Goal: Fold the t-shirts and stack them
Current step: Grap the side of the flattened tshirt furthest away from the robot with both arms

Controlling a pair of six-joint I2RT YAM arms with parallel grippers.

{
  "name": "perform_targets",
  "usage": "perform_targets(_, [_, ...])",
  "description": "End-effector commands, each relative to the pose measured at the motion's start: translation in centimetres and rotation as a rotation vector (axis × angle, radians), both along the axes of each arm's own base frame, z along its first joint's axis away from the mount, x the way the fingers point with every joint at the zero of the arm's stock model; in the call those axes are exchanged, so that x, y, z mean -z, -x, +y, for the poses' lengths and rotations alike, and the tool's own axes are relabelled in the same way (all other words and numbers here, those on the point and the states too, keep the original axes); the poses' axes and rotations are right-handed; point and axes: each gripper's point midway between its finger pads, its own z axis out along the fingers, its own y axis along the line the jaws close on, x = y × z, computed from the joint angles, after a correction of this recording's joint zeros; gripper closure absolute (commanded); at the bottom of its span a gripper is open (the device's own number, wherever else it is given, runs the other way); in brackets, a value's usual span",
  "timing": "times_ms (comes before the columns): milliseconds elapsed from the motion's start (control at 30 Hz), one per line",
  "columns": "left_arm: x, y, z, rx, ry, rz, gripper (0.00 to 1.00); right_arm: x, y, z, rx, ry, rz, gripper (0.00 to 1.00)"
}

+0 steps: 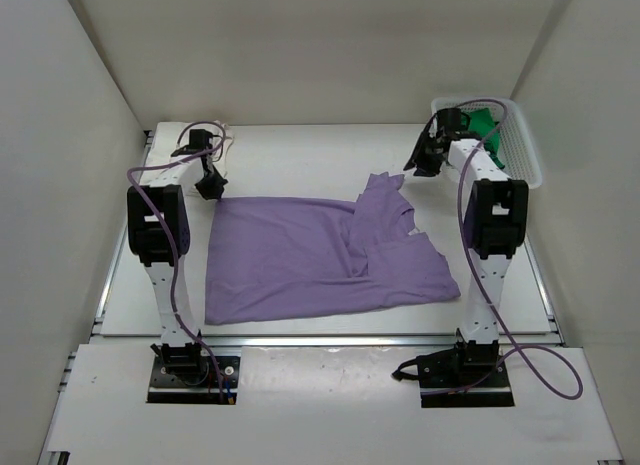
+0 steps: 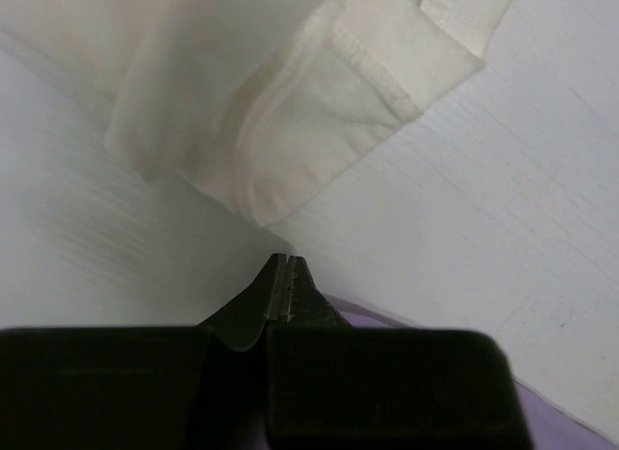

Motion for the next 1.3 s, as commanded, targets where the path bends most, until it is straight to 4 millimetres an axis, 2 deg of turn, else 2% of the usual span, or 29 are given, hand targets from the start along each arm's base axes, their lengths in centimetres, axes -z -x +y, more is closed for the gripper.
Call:
perform_targets(0, [-4.3, -0.8, -0.7, 0.032, 0.013, -0.091, 1.00, -0.8, -2.4, 1.3, -0.029, 0.027, -0.028, 0.65])
perform_targets(33, [-4.1, -0.6, -0.7, 0.033, 0.011, -0.087, 1.00, -0.6, -2.5, 2.1, -0.042, 0.032, -0.022, 0.66])
perform_targets(133, [-4.5, -0.6, -1.7, 0.058, 0.003, -0.092, 1.00, 0.2, -4.0, 3.0, -0.051, 0.020, -0.017, 0.66])
perform_targets(167, [-4.1, -0.5, -1.6, 0.058, 0.002, -0.086, 1.00, 0.6, -3.7, 3.8, -0.055, 0.023, -0.005, 0.66])
perform_targets(367, [-4.0, -0.2, -0.8, 0.043, 0.013, -0.080, 1.00, 2.7, -3.4, 2.2, -0.025, 0.057, 0.055, 0.65])
perform_targets(467, [-4.2, -0.2, -1.0, 0.051, 0.011, -0.083, 1.00, 1.7, -3.9, 2.5, -0.041, 0.063, 0.022, 0.65])
perform_targets(500, [-4.5, -0.5, -1.1, 0.052, 0.010, -0.092, 1.00, 1.3, -4.3, 3.5, -0.070, 0.048, -0.002, 0.65])
perform_targets(600, [-4.5, -0.3, -1.8, 0.062, 0.018, -0.090, 1.00, -0.4, -5.0, 4.8, -0.086, 0.000, -0.047, 0.60])
perform_targets(767, [-4.3, -0.2, -1.9, 0.065, 0.007, -0.083, 1.00, 0.9, -4.9, 5.9, -0.104, -0.031, -0.020, 0.60])
perform_targets(833, [-4.1, -0.1, -1.9, 0.067, 0.010, -0.078, 1.00, 1.2, -4.9, 7.1, -0.126, -0.051, -0.018, 0.60])
perform_targets(933, [-4.4, -0.1, -1.8, 0.061, 0.011, -0.085, 1.00, 3.0, -4.5, 8.0, -0.136, -0.056, 0.018, 0.60])
perform_targets(1033, [-4.6, -0.1, -1.7, 0.063, 0.020, -0.088, 1.00, 3.5, -4.2, 9.1, -0.153, -0.052, 0.036, 0.62])
perform_targets(1067, [-4.5, -0.1, -1.4, 0.055, 0.019, -0.085, 1.00, 3.4, -4.3, 9.4, -0.146, -0.054, 0.036, 0.63])
perform_targets(1133, [-4.7, -0.5, -1.6, 0.058, 0.022, -0.097, 1.00, 2.9, -5.1, 9.4, -0.142, -0.057, 0.019, 0.80])
perform_targets(1200, [-4.8, -0.5, -1.5, 0.057, 0.022, -0.098, 1.00, 1.3, -6.2, 9.2, -0.127, -0.053, -0.019, 0.99])
perform_targets(1267, [-4.7, -0.4, -1.3, 0.054, 0.025, -0.093, 1.00, -3.9, -8.0, 9.2, -0.127, -0.068, -0.136, 1.00])
